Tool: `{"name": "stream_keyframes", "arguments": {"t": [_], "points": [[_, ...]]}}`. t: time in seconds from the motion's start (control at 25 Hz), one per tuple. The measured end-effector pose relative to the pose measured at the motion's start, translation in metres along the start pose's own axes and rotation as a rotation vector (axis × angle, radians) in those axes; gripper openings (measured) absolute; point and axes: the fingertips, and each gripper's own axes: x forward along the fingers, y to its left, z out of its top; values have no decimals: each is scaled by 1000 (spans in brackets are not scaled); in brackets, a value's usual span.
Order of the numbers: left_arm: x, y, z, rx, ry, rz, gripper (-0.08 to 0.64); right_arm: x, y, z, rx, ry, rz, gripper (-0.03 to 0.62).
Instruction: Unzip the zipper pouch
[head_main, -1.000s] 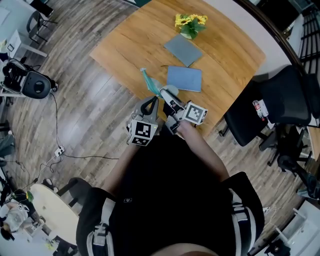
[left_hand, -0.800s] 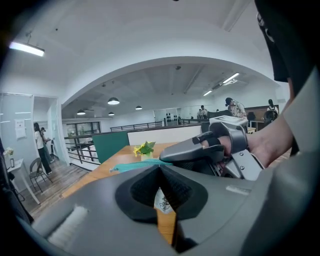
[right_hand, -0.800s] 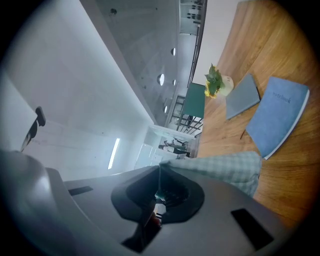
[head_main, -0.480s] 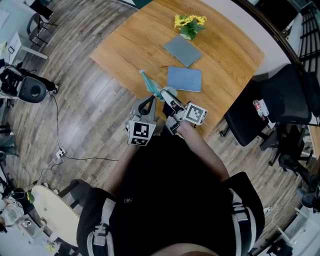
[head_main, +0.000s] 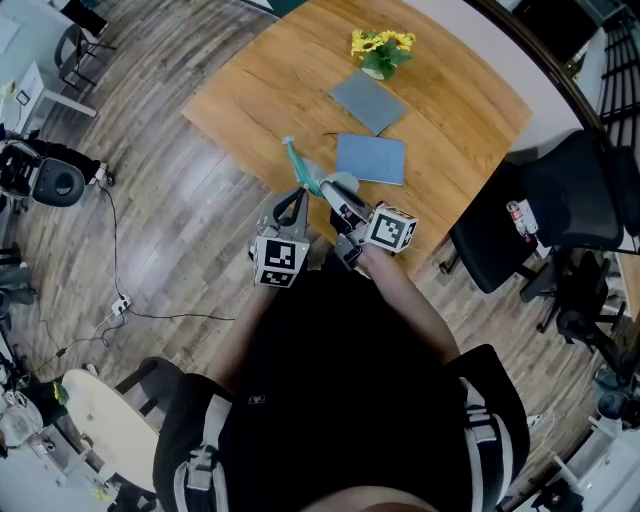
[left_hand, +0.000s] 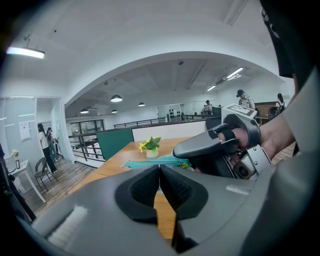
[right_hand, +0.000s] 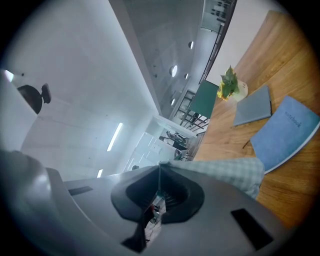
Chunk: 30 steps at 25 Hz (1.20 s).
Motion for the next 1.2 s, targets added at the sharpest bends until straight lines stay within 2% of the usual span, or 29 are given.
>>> {"name": "stream_keyframes", "arguments": {"t": [0.4,1.2], "points": [[7,2,-4,-12,13,-2,6,-1,-4,0,-30,22,-10,11],[16,-1,-12,-10,39,7,8,-9,-14,-1,-20,47,-25,11]]}}
